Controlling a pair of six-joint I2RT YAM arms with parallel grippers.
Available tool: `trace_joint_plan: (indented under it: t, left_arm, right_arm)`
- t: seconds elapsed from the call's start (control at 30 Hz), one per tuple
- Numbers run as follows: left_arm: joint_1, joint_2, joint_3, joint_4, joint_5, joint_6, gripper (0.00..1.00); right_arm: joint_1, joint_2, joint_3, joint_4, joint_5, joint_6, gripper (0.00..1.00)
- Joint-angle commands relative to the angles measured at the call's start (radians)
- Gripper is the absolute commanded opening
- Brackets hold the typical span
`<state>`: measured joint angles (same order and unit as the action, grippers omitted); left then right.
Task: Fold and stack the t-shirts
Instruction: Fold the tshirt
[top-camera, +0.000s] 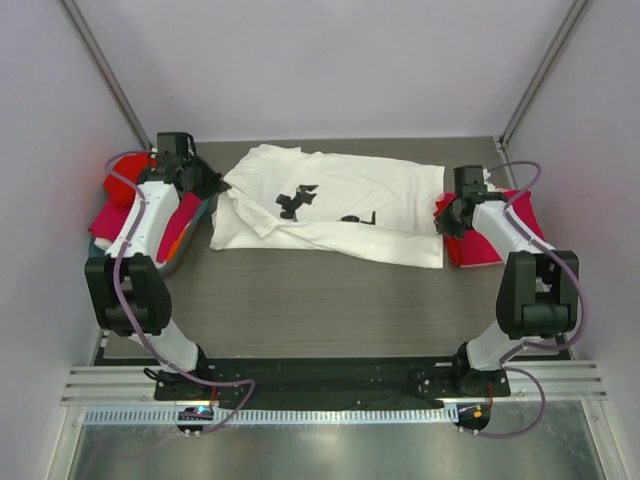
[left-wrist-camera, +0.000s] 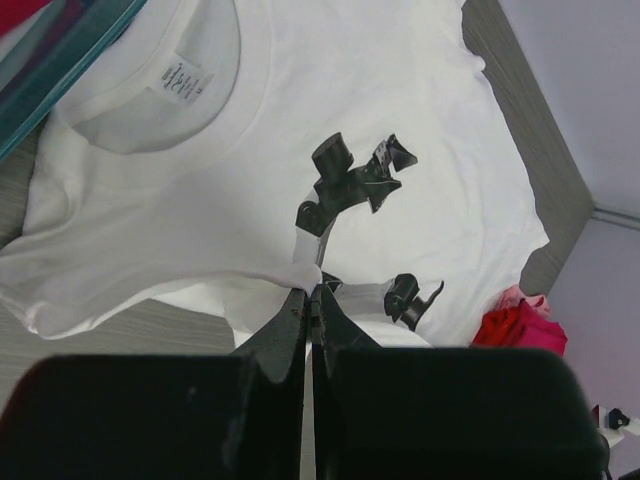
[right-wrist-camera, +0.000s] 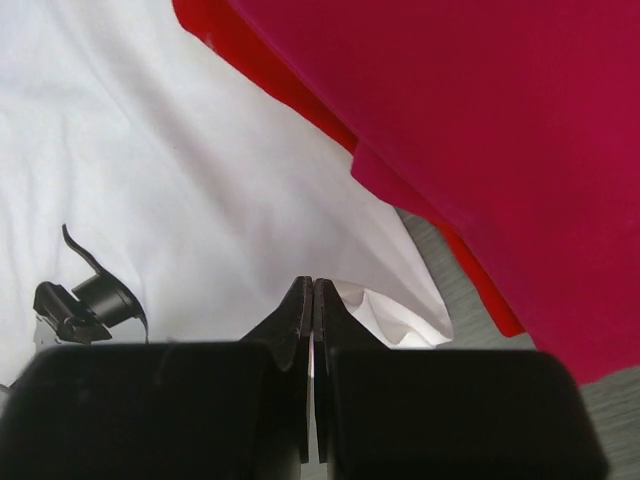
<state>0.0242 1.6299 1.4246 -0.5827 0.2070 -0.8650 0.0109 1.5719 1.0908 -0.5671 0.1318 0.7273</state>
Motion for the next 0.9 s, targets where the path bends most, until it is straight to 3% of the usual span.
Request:
trace_joint_plan:
  t: [0.0,0.3,0.6,0.87]
  left_arm:
    - [-0.015,0.054,0.083,0.009,-0.032,-0.002,0.00]
    - [-0.055,0.174,0.246,-0.042,-0.050,0.018,0.00]
    - [-0.090,0.234,0.313,-0.058,-0.057,0.023,0.00]
    - [-0.127,0.360,0.480,-0.117,-0.077,0.037,0.00]
  right_arm:
    - [0.001,0.051,0.086,0.035,-0.032,-0.026,0.01]
    - [-0.048,0.132,0.138,0.035,-0.021,-0.028,0.01]
    - [-0.084,0.109,0.123,0.041,-0.023,-0.046,0.01]
    - [-0.086,0.140,0.119,0.052,-0.049,-0.046,0.01]
